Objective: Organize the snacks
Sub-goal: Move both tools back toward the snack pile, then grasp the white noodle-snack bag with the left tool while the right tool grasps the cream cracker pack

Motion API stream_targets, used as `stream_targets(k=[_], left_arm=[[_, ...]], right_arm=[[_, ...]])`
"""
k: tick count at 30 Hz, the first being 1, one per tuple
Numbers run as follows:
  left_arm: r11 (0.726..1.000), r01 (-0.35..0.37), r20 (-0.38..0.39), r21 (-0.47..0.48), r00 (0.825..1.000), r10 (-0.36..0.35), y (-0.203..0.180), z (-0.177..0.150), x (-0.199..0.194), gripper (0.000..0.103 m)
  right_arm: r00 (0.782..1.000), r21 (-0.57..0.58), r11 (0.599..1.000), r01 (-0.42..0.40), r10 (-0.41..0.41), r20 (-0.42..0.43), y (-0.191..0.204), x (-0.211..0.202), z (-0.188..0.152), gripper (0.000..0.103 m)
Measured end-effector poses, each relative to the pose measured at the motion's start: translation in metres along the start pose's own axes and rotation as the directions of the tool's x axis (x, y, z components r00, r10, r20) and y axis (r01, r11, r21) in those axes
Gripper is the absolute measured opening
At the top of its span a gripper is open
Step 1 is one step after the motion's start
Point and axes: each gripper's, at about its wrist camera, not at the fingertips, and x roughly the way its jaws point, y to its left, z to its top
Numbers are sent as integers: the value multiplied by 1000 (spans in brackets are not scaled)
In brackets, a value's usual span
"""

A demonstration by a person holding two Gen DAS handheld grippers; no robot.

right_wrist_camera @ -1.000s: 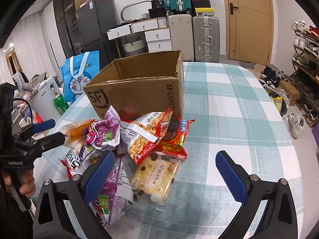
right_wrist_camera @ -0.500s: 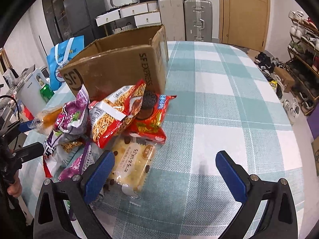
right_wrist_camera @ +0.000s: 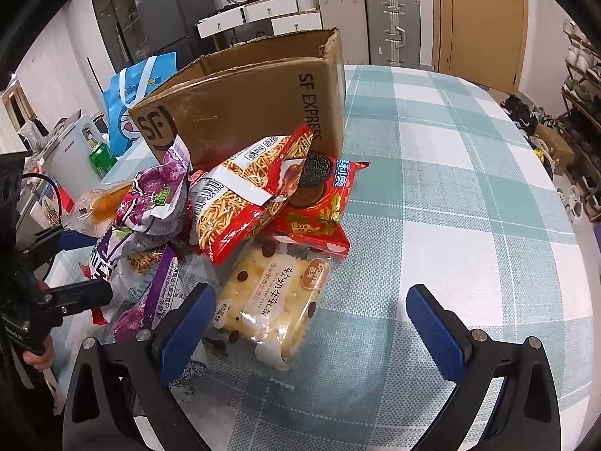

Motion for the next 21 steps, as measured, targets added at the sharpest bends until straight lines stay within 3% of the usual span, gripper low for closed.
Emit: stream_targets(k=[5, 9, 21], left_arm=[[1000, 10, -28, -10, 1000, -10, -2, -2, 11, 100], [1000, 21, -58, 12, 998, -20, -7, -5, 18, 76], [996, 55, -38, 69, 998, -53, -18, -7, 10, 66]], right_arm=[[999, -13, 999, -39, 39, -8, 5, 1, -2, 103], [999, -25, 998, -51, 51, -8, 9, 2, -2, 103], [1000, 19, 1000, 18, -18, 2, -9, 1, 1, 103]])
